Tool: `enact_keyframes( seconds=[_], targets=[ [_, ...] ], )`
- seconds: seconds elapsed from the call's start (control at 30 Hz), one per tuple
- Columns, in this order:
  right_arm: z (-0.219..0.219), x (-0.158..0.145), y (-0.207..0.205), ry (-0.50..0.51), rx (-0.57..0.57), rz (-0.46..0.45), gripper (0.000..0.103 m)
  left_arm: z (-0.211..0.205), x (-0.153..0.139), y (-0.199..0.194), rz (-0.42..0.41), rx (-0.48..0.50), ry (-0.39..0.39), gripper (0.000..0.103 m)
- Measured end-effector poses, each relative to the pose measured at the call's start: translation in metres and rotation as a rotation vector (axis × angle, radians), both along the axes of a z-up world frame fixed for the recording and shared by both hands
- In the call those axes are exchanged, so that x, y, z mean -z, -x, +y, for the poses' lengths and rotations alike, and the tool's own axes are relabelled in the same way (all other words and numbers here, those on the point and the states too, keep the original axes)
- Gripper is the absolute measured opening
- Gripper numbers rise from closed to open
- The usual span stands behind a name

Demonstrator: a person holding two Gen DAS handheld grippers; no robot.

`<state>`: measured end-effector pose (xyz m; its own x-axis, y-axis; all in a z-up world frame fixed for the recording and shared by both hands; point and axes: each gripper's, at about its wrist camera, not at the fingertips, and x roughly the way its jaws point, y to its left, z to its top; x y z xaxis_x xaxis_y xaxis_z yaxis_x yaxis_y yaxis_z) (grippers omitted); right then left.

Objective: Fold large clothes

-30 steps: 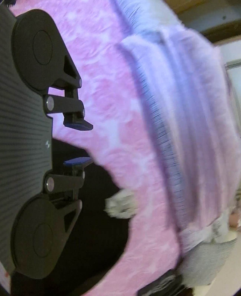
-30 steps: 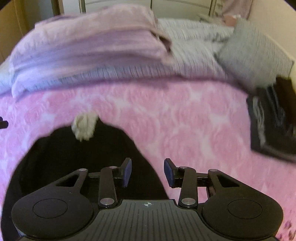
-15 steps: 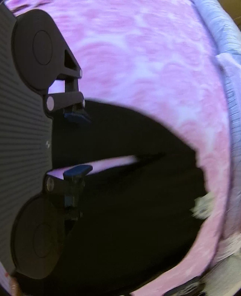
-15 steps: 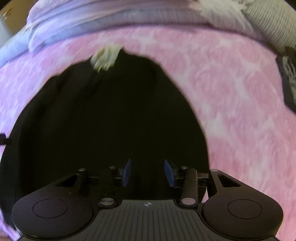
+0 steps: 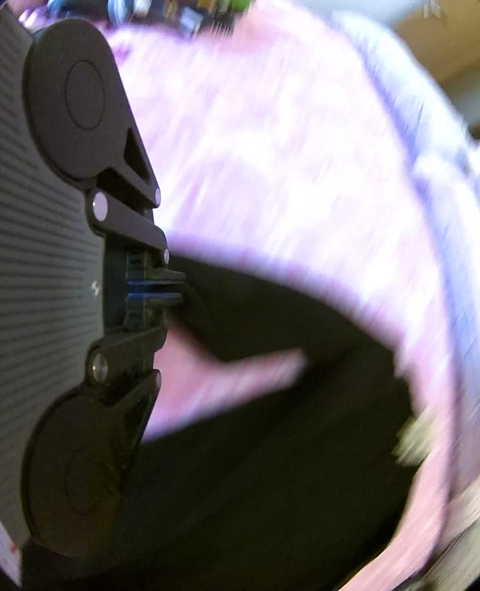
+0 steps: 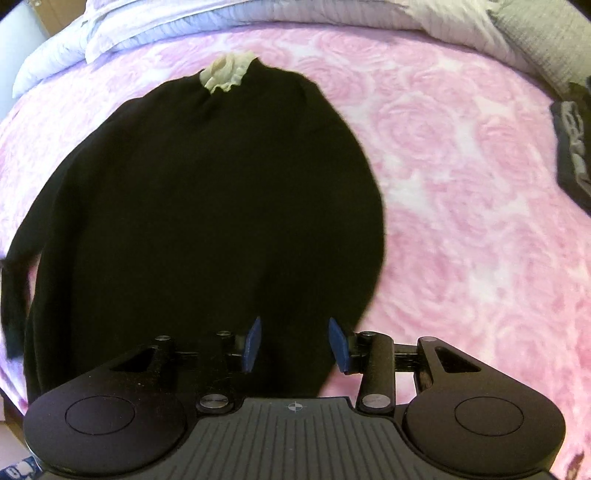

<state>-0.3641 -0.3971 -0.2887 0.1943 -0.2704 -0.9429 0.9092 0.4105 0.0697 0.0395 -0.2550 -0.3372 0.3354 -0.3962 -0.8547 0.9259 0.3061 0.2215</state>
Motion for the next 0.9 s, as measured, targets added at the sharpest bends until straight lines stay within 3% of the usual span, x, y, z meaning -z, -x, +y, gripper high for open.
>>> enact_keyframes(
  seconds=[0.13, 0.2, 0.33, 0.47, 0.57, 0.7, 0.77, 0.9],
  targets=[
    [0.012, -0.013, 0.009, 0.028, 0.034, 0.023, 0.038, -0.012, -0.044, -0.096, -0.127, -0.151, 0.076, 0.003],
    [0.019, -0.017, 0.011, 0.023, 0.076, 0.026, 0.038, -0.022, -0.050, -0.143, -0.120, -0.214, 0.079, 0.005],
    [0.033, -0.019, 0.010, -0.005, 0.151, 0.021, 0.038, -0.047, -0.025, -0.215, -0.119, -0.368, 0.016, 0.004],
    [0.053, -0.015, 0.000, -0.029, 0.172, 0.035, 0.038, -0.041, -0.002, -0.256, -0.099, -0.528, -0.028, 0.011],
    [0.066, -0.011, -0.003, -0.061, 0.181, 0.014, 0.038, -0.024, -0.012, -0.253, -0.063, -0.532, 0.042, 0.011],
    [0.084, 0.000, -0.006, -0.104, 0.176, 0.013, 0.039, 0.003, -0.026, -0.210, 0.047, -0.475, 0.105, 0.018],
    [0.089, 0.013, -0.008, -0.131, 0.168, -0.006, 0.039, 0.018, -0.029, -0.174, 0.131, -0.457, 0.117, 0.018],
    [0.092, 0.048, -0.003, -0.164, 0.158, 0.051, 0.039, 0.045, -0.026, -0.092, 0.328, -0.470, 0.126, 0.018]
  ],
)
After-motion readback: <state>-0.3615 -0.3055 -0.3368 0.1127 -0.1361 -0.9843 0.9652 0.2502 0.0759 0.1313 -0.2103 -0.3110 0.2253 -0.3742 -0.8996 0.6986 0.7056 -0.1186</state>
